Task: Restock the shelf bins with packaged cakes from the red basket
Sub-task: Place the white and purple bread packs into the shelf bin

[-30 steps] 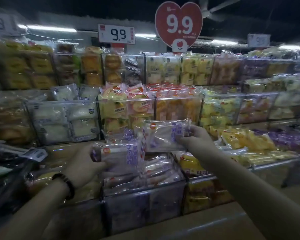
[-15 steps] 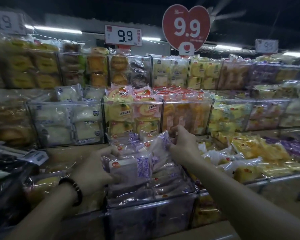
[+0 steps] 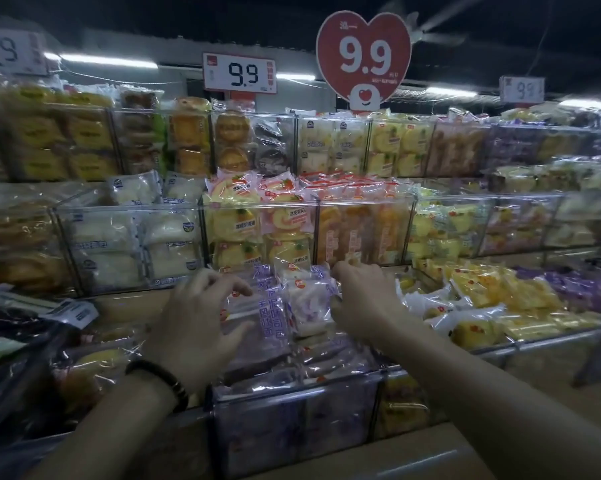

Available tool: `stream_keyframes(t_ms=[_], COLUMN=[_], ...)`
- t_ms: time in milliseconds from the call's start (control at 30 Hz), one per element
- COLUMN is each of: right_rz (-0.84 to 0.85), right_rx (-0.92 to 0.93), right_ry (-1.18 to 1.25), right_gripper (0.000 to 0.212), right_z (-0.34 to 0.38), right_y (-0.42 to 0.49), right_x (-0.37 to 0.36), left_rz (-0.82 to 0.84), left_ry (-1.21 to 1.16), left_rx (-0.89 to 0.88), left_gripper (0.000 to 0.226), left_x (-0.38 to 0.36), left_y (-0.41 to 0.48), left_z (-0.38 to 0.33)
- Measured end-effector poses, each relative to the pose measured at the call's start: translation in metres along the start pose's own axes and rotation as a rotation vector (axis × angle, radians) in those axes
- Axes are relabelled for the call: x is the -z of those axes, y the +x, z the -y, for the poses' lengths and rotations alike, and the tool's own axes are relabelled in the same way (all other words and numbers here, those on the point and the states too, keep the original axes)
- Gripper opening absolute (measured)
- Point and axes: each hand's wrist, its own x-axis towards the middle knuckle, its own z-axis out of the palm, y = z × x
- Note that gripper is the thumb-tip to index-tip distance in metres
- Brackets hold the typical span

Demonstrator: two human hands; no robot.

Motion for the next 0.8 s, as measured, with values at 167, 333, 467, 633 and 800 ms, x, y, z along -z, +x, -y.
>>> stream_keyframes(t_ms=[167, 333, 467, 633, 800], right_rz=[-0.165, -0.152, -0.219, -0.11, 0.401], right_rx=[0.059, 0.034, 0.031, -0.113, -0.433], right_ry=[0.249, 0.37, 0.445, 0.42, 0.427], right_gripper=[0.007, 0.009, 0.012, 0.013, 0.021], right_z=[-0.036, -0.083, -0.119, -0.182, -0.258], right_y=[-0.045, -0.102, -0.152, -0.219, -0.277], right_x=[0.022, 0.035, 0.028, 0.0, -0.053], left_rz=[0.256, 0.546, 0.714, 0.998, 1.322], left_ry=[-0.5, -0.849, -0.947, -0.873, -0.632], left_rx=[0.053, 0.193, 0.178, 0.121, -0.004], left_gripper=[0.017, 0.013, 0.013, 0.016, 0.022], left_x=[-0.014, -0.055, -0.1, -0.166, -0.246], left_y=[-0.019, -0.039, -0.056, -0.082, -0.117], left_z=[-0.066, -0.126, -0.169, -0.22, -0.249])
